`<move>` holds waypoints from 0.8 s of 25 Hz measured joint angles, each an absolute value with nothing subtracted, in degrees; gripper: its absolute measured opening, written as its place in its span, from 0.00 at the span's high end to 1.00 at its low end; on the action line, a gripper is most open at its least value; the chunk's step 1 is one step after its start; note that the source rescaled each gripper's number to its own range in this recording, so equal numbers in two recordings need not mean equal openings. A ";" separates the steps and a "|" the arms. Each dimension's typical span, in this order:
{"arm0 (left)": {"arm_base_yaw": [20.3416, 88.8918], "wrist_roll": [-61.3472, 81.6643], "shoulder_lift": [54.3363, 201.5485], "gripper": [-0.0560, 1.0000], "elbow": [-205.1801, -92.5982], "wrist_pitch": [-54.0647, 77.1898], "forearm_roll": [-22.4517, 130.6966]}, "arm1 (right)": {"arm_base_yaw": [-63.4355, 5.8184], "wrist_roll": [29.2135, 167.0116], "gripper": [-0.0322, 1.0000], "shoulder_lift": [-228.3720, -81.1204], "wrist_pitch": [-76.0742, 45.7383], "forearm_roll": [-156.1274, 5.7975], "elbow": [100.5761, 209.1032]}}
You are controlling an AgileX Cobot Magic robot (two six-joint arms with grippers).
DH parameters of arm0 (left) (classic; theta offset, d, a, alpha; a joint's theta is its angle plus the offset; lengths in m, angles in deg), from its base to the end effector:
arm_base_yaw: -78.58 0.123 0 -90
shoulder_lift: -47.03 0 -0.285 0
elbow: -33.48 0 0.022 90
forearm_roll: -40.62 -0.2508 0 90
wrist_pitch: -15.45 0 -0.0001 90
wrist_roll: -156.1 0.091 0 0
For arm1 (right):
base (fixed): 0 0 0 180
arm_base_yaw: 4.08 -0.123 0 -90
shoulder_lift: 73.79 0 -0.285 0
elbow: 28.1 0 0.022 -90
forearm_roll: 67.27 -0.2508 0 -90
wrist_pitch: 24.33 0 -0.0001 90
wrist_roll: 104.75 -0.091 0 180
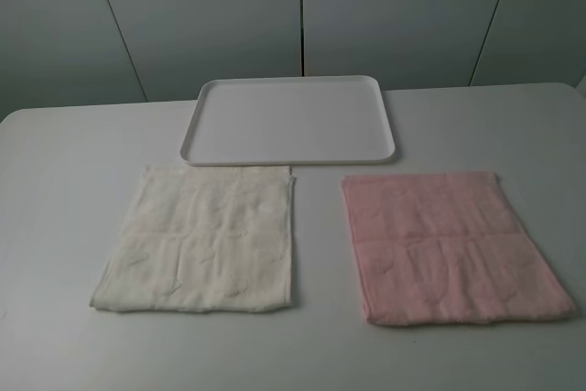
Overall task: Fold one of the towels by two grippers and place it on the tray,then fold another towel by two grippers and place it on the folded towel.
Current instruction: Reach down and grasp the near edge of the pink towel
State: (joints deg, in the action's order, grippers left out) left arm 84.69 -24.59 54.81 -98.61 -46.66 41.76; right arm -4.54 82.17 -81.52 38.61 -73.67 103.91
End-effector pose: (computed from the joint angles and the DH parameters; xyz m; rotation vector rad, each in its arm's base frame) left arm -0.0070 -0.0024 0.2786 -0.1206 2.0525 0.0348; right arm -0.0081 0.0090 0.2775 -0.1414 2.0616 0.0648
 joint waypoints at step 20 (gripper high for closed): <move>84.69 -24.59 54.81 0.05 -98.61 -46.66 41.76 | -4.54 82.17 0.00 -81.52 38.61 -73.67 103.91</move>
